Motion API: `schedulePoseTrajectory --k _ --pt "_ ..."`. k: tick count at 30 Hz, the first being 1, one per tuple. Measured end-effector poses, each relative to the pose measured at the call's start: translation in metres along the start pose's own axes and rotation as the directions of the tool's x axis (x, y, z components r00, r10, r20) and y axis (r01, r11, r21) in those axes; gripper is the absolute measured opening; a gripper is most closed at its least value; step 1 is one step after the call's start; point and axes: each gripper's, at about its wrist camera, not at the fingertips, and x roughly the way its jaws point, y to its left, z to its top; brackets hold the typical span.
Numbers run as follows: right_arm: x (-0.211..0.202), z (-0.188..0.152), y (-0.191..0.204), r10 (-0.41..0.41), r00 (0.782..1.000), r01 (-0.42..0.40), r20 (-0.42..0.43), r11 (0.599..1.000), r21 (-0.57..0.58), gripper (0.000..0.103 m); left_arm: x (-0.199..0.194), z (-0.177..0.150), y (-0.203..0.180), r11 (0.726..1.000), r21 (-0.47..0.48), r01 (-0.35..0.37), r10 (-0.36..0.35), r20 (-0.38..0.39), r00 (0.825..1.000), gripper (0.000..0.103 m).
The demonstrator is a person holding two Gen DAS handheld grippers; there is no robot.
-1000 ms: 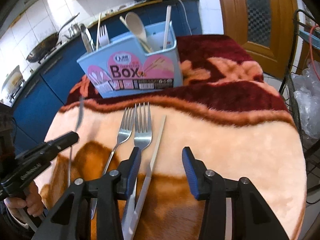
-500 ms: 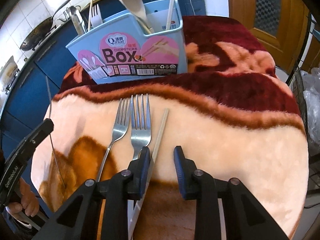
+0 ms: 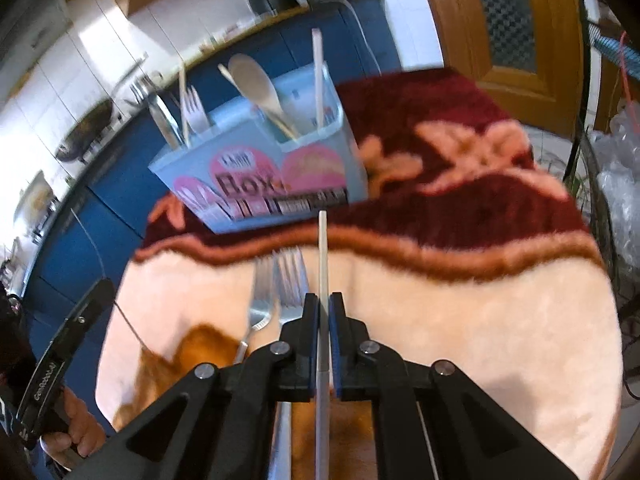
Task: Organize utensils
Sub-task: 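Close the left tool on the fork while the right tool grasps the white stick, lifting both, then lower the fork into the blue box with the left tool while the right tool inserts the stick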
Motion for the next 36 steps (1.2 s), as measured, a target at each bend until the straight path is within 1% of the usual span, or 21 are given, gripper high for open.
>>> schedulePoseTrajectory --k 3,6,11,14,19,22,28,32,36 --pt "-0.014 0.001 0.006 0.008 0.995 -0.006 0.101 1.000 -0.013 0.007 -0.004 0.007 0.000 1.000 -0.006 -0.001 0.001 0.041 0.999 0.005" --pt "-0.029 0.003 0.012 0.012 0.980 -0.006 0.197 1.000 -0.031 0.007 -0.004 0.016 0.001 1.000 -0.010 -0.003 0.004 0.064 0.998 0.005" --pt "-0.043 0.006 0.020 -0.010 0.956 0.033 0.294 0.997 -0.074 0.007 -0.003 0.033 0.001 1.000 0.003 -0.013 0.013 0.103 0.995 0.005" --pt "-0.049 0.008 0.024 -0.012 0.944 0.046 0.329 0.994 -0.095 0.007 -0.005 0.046 0.000 1.000 0.011 -0.021 0.019 0.129 0.991 0.005" --pt "-0.053 0.010 0.024 -0.009 0.935 0.048 0.353 0.994 -0.102 0.007 -0.004 0.071 -0.004 0.998 0.049 -0.046 0.036 0.184 0.982 0.005" --pt "-0.053 0.010 0.021 -0.003 0.935 0.040 0.355 0.995 -0.096 0.007 -0.001 0.086 -0.006 0.996 0.062 -0.062 0.048 0.205 0.978 0.005" --pt "-0.050 0.010 0.014 0.009 0.937 0.022 0.350 0.996 -0.086 0.007 0.002 0.124 -0.011 0.996 0.069 -0.059 0.041 0.245 0.969 0.005" --pt "-0.049 0.009 0.011 0.012 0.935 0.019 0.354 0.996 -0.084 0.007 0.016 0.138 -0.014 0.993 0.089 -0.079 0.054 0.247 0.967 0.005" --pt "-0.048 0.009 0.009 0.011 0.935 0.020 0.354 0.996 -0.083 0.007 0.037 0.137 -0.010 0.990 0.086 -0.116 0.094 0.226 0.970 0.005"
